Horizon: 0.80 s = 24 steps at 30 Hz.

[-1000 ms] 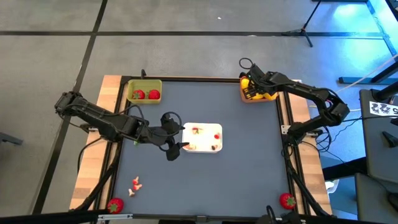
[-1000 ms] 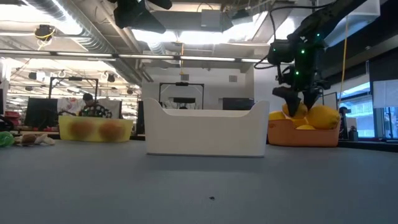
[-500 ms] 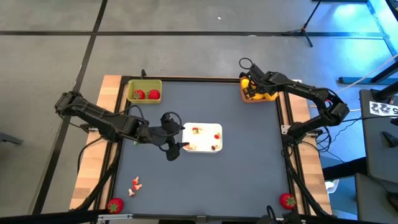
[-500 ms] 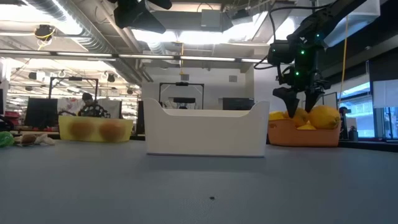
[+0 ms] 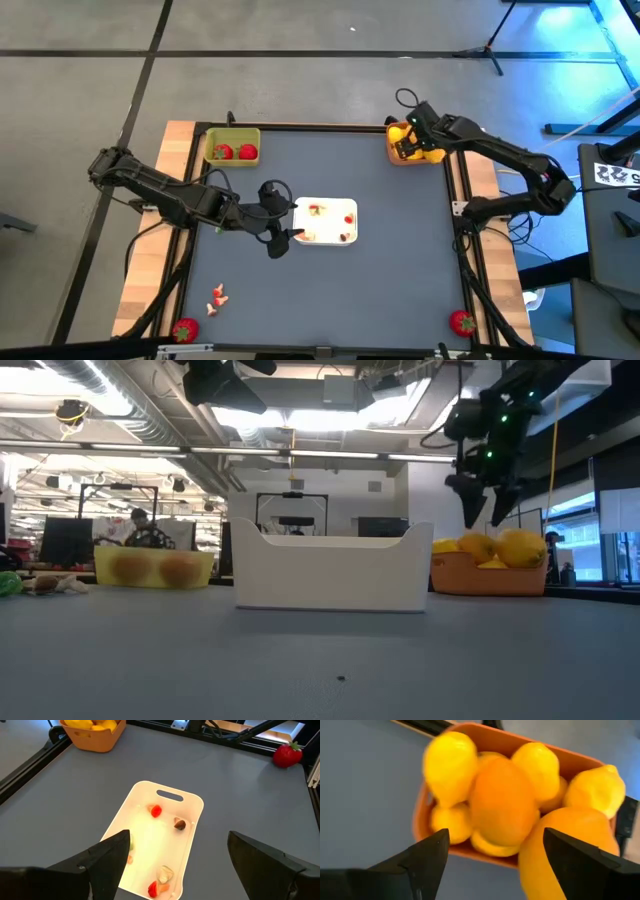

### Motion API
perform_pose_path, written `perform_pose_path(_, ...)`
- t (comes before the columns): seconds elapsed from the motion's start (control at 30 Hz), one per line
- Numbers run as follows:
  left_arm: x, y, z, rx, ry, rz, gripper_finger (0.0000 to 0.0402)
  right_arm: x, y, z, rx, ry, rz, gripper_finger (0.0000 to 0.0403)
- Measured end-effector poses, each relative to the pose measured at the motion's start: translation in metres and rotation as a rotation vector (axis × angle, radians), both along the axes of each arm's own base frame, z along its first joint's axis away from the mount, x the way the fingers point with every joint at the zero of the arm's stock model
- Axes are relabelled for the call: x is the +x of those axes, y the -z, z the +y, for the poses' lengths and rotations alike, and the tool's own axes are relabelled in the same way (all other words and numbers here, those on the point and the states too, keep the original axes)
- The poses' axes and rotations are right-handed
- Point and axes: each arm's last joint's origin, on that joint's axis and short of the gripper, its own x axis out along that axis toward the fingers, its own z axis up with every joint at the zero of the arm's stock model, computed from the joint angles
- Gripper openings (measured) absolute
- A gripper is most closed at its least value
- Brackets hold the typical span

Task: Sort produce into baskets
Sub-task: Put the brown mushroom into the white bin

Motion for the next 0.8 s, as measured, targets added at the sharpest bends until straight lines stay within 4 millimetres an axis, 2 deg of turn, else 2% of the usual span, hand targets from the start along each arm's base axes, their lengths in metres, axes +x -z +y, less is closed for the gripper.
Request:
perform_pose_path(0.23,-0.001,0.001,0.0,0.004,0.001,0.014,0.0328,0.014,-0.02,0.039,-0.038,-0.182,-0.098,0.0319)
perform_pose_path(0.47,-0.005,0.006,0.001,-0.013,-0.026,0.068,0.0328,0.037,-0.024,0.087,-0.069,-0.382,-0.106,0.0319)
perform_pose_path(0.8,-0.033,0.027,0.009,-0.1,-0.236,0.349,0.0328,0.058,-0.028,0.147,-0.16,-0.583,-0.153,0.0319)
